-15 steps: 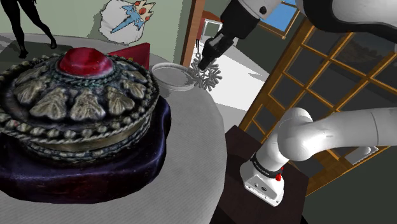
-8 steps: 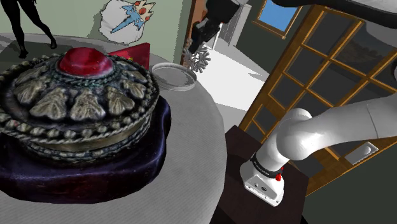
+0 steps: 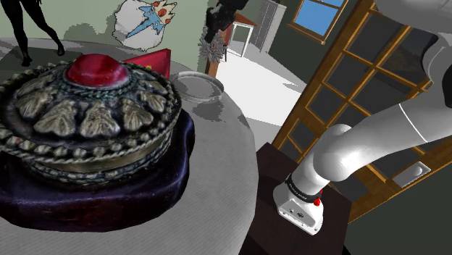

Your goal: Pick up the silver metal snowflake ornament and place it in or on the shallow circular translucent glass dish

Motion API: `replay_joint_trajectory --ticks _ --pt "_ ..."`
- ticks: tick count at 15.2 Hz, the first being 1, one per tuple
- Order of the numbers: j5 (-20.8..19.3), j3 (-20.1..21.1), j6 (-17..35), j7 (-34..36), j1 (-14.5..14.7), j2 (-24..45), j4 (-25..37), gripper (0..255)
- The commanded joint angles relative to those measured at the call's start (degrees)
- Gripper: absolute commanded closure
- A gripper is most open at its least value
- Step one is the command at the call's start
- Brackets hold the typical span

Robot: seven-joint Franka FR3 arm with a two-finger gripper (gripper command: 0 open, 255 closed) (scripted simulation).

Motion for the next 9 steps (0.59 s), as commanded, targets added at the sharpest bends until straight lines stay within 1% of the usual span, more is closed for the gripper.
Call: replay_joint_trajectory --ticks 1,9 --pt "-0.43 -0.62 0.41 -1.01 -0.57 2.86 2.38 255" --pt "-0.07 -0.44 6.51 -1.25 -0.35 1.95 -4.62 255"
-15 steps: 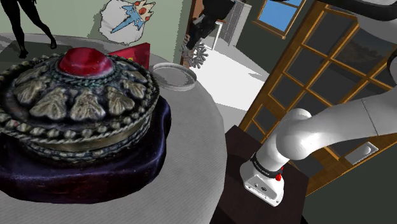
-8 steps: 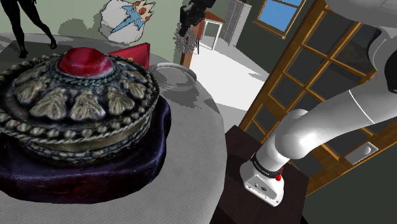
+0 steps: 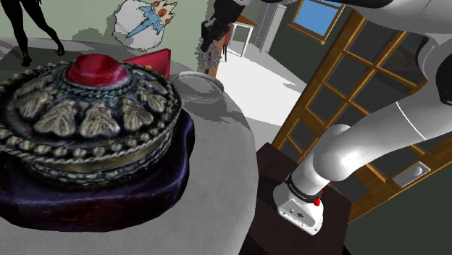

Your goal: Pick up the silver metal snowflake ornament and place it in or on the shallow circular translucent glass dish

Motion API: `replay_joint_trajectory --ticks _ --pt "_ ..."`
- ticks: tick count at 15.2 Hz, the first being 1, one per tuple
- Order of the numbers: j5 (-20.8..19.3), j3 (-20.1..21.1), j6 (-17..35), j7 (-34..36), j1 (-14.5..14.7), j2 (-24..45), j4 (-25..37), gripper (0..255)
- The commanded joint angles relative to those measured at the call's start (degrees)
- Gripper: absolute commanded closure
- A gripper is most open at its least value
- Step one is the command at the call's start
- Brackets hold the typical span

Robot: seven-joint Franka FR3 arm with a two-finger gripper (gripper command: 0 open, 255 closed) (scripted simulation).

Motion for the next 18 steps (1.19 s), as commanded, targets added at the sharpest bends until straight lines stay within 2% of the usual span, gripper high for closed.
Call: replay_joint_trajectory --ticks 1,10,17,18 --pt "0.07 0.12 1.54 0.03 0.07 -0.15 -1.66 255" --pt "0.39 0.46 8.24 -0.14 0.27 -0.12 -8.33 255" --pt "0.39 0.46 8.24 -0.14 0.27 -0.12 -8.33 255" --pt "0.39 0.46 8.24 -0.14 0.27 -0.12 -8.33 0"
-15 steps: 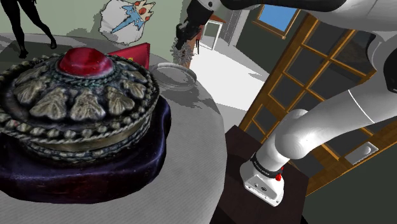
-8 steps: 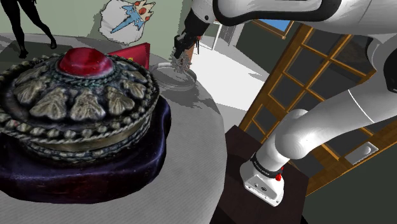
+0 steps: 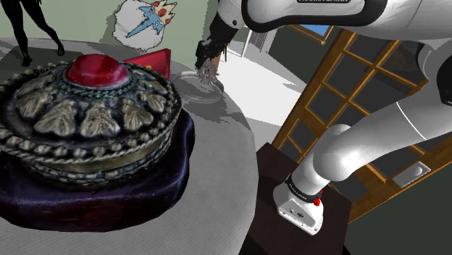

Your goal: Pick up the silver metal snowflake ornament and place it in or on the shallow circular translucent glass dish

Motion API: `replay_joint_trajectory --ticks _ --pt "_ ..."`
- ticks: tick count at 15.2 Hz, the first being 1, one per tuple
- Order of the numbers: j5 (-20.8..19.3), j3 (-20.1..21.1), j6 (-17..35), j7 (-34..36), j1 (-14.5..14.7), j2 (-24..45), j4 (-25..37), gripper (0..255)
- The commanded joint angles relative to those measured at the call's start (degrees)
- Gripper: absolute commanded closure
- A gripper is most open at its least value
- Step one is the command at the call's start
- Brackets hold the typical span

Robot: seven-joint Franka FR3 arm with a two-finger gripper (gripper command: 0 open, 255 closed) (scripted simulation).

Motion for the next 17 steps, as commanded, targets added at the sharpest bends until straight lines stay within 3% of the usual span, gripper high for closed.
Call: replay_joint_trajectory --ticks 1,5,9,17 --pt "0.00 0.00 0.00 0.00 0.00 0.00 0.00 0" --pt "0.00 0.00 0.00 0.00 0.00 0.00 0.00 0" --pt "0.20 -0.78 -7.28 -0.24 0.10 -3.19 4.09 0" --pt "0.19 -0.78 -7.27 -0.24 0.10 -3.19 4.09 0"
